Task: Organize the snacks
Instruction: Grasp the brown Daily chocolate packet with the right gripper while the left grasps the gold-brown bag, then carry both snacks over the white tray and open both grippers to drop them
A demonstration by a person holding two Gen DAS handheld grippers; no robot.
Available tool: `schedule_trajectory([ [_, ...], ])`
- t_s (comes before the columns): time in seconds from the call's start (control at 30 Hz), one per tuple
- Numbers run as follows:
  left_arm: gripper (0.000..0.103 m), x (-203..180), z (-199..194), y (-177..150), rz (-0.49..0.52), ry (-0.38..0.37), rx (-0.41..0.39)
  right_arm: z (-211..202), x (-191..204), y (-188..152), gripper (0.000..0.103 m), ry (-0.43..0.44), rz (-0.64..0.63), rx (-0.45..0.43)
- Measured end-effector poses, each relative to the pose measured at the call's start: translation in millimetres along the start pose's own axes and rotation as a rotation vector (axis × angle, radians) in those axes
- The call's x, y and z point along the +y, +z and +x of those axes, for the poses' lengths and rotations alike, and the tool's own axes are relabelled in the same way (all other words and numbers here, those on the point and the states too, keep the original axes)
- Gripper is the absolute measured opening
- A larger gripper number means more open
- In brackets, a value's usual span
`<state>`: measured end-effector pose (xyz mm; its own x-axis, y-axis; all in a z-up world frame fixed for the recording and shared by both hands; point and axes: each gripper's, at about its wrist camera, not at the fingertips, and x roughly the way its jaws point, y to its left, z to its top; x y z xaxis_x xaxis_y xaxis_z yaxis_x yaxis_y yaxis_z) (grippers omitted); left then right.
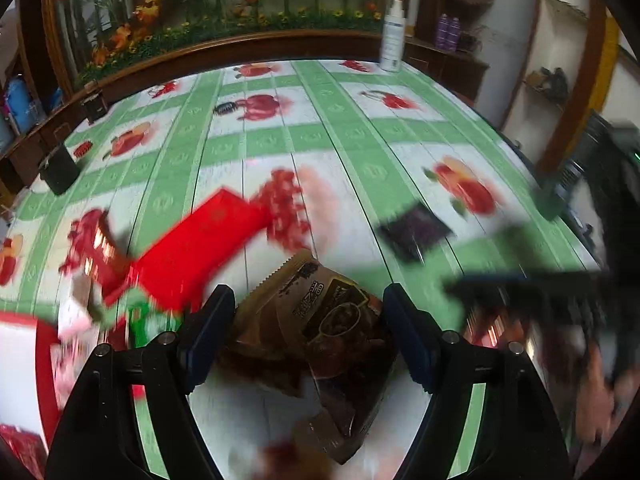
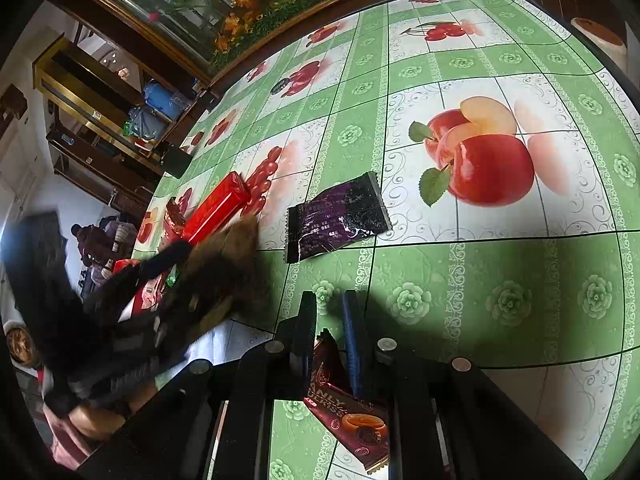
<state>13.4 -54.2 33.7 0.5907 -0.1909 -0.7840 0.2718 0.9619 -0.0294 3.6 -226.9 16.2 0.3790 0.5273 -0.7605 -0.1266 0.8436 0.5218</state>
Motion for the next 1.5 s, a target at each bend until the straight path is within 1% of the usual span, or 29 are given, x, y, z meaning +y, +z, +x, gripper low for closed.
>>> schedule_trajectory([
  [0.07, 0.077, 2.4, -14.5, -18.6, 0.022, -0.026, 0.003, -0.1, 1.5, -0.7, 0.015, -0.005, -0.009, -0.002],
  [0.17, 0.076, 7.7, -42.9, -51.2, 0.054, -0.039, -0.01, 0.4, 2.9, -0.9, 0.018, -0.002, -0.023, -0.001],
  [0.2, 0.076, 10.5, -55.4, -62.4, 0.065, -0.043, -0.026, 1.4, 2.1, 0.0, 0.021, 0.006, -0.022, 0.001],
  [0.27, 0.076, 16.7, -78.4, -75.9, 0.075, -0.043, -0.07, 2.0, 1.6, 0.1, 0.028, 0.039, -0.012, 0.008],
  [0.33, 0.076, 23.7, -105.4, -89.4, 0.086, -0.034, -0.13, 0.6, 2.2, -1.6, 0.043, 0.076, -0.008, 0.019],
  [0.37, 0.076, 26.7, -115.8, -95.3, 0.096, -0.021, -0.138, -1.0, 2.5, -3.2, 0.047, 0.092, -0.007, 0.024],
  [0.4, 0.076, 30.1, -123.2, -100.7, 0.108, -0.002, -0.136, -2.8, 3.4, -5.2, 0.056, 0.105, -0.008, 0.029],
  [0.43, 0.076, 34.8, -128.0, -104.8, 0.112, 0.015, -0.131, -4.6, 6.2, -8.1, 0.062, 0.107, -0.016, 0.03],
  [0.47, 0.076, 39.5, -132.5, -110.0, 0.111, 0.033, -0.118, -6.2, 8.3, -11.0, 0.064, 0.098, -0.024, 0.027],
  [0.53, 0.076, 49.4, -134.2, -114.0, 0.093, 0.033, -0.102, -10.7, 16.6, -21.3, 0.072, 0.057, -0.064, 0.014],
  [0.6, 0.077, 57.8, -130.8, -113.3, 0.042, 0.001, -0.088, -13.9, 30.1, -36.5, 0.077, -0.017, -0.145, -0.004],
  [0.7, 0.077, 61.9, -117.2, -110.5, -0.073, -0.076, -0.032, -12.0, 47.9, -52.4, 0.077, -0.146, -0.248, -0.028],
  [0.77, 0.077, 59.2, -105.9, -107.7, -0.134, -0.11, 0.011, -8.1, 59.2, -62.4, 0.072, -0.264, -0.311, -0.035],
  [0.83, 0.077, 55.9, -95.8, -104.1, -0.184, -0.133, 0.034, -2.4, 72.1, -74.8, 0.045, -0.439, -0.384, -0.054],
  [0.87, 0.077, 54.4, -92.8, -103.0, -0.201, -0.14, 0.041, -2.6, 75.5, -78.9, 0.036, -0.438, -0.387, -0.057],
  [0.9, 0.077, 52.3, -88.2, -101.0, -0.219, -0.151, 0.05, -2.5, 78.8, -81.1, 0.033, -0.426, -0.384, -0.052],
  [0.97, 0.077, 47.9, -78.3, -99.5, -0.24, -0.165, 0.078, -2.6, 80.9, -83.2, 0.032, -0.447, -0.372, -0.057],
  [1.03, 0.077, 43.3, -66.4, -99.2, -0.25, -0.157, 0.109, -6.0, 75.1, -79.4, 0.03, -0.411, -0.323, -0.071],
  [1.1, 0.076, 40.3, -59.0, -99.1, -0.26, -0.16, 0.116, -9.2, 65.7, -71.9, 0.029, -0.309, -0.248, -0.081],
  [1.13, 0.077, 38.7, -58.4, -98.0, -0.254, -0.149, 0.1, -9.5, 61.3, -66.8, 0.029, -0.246, -0.205, -0.089],
  [1.2, 0.077, 34.1, -57.0, -94.6, -0.224, -0.114, 0.074, -8.9, 55.7, -58.2, 0.029, -0.153, -0.144, -0.119],
  [1.23, 0.077, 33.0, -56.4, -93.8, -0.217, -0.11, 0.066, -5.6, 52.4, -52.4, 0.029, -0.105, -0.109, -0.127],
  [1.3, 0.077, 32.7, -56.1, -93.7, -0.209, -0.109, 0.055, -1.2, 49.2, -43.1, 0.029, -0.058, -0.033, -0.128],
  [1.33, 0.075, 32.4, -56.0, -94.0, -0.203, -0.109, 0.046, 0.1, 46.9, -39.2, 0.029, -0.025, 0.005, -0.134],
  [1.37, 0.068, 32.5, -56.5, -94.2, -0.198, -0.116, 0.036, 1.7, 44.7, -36.8, 0.029, 0.016, 0.033, -0.14],
  [1.4, 0.063, 31.8, -57.0, -94.6, -0.196, -0.132, 0.024, 2.9, 43.5, -35.7, 0.029, 0.047, 0.052, -0.14],
  [1.43, 0.056, 31.6, -57.8, -94.8, -0.197, -0.15, 0.015, 5.4, 42.9, -36.2, 0.029, 0.058, 0.061, -0.138],
  [1.47, 0.056, 30.1, -58.0, -94.6, -0.196, -0.148, 0.011, 6.1, 43.0, -37.4, 0.029, 0.046, 0.058, -0.137],
  [1.5, 0.055, 28.2, -58.4, -94.4, -0.191, -0.143, 0.003, 7.9, 42.6, -38.4, 0.03, 0.017, 0.055, -0.137],
])
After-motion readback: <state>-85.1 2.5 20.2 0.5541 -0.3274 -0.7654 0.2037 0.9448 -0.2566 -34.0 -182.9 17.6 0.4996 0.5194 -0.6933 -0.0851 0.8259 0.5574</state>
